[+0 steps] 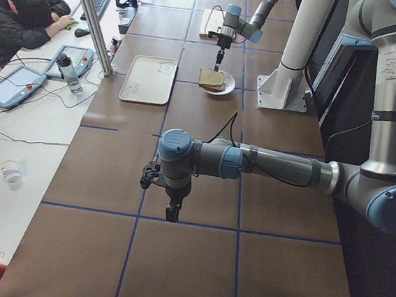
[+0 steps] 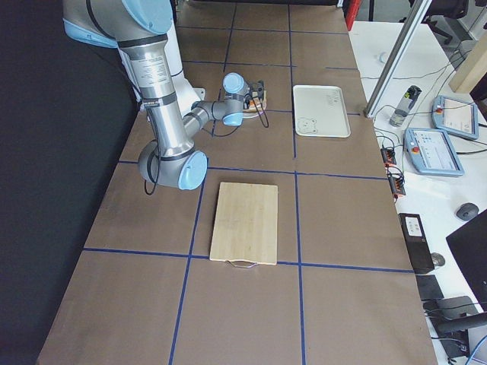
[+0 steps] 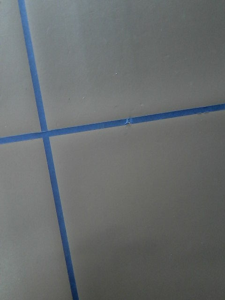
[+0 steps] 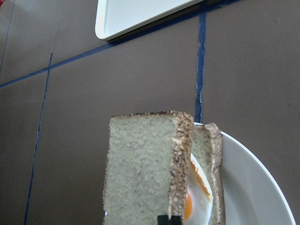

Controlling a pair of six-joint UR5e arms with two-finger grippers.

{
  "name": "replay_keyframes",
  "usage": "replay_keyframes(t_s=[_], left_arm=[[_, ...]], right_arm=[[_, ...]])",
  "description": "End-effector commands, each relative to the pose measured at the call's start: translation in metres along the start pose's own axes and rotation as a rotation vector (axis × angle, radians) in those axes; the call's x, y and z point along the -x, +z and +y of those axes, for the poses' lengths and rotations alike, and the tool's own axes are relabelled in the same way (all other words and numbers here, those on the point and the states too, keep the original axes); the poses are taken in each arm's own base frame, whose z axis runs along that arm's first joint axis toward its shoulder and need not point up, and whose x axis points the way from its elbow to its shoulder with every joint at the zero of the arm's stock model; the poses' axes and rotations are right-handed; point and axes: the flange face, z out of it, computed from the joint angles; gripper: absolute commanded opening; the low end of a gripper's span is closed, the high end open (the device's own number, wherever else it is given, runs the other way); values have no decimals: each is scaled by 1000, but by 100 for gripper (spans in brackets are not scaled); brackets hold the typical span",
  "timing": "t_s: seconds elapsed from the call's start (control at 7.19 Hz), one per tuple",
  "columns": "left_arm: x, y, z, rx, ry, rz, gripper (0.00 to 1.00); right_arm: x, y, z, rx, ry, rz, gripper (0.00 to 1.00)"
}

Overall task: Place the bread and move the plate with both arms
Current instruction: 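Lower the bread onto the egg toast and open the right gripper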

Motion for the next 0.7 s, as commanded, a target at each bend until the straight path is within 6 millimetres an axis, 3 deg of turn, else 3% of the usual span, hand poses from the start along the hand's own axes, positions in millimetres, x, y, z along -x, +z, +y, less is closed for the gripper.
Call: replay_keyframes(t_s=[0.0,0.14,0.28,0.42,0.56], left_arm=[[0,0,0,1,0,0,100],[-1,0,0,0,2,0,100],[0,0,0,1,0,0,100],[-1,0,0,0,2,0,100],[0,0,0,1,0,0,100]], right_arm=[[-6,-2,1,-2,1,7,1],[-6,-3,1,-3,1,5,2],[-6,-3,1,-5,1,7,10],[-6,-2,1,-5,3,9,63],[-4,-3,1,-4,3,7,100]])
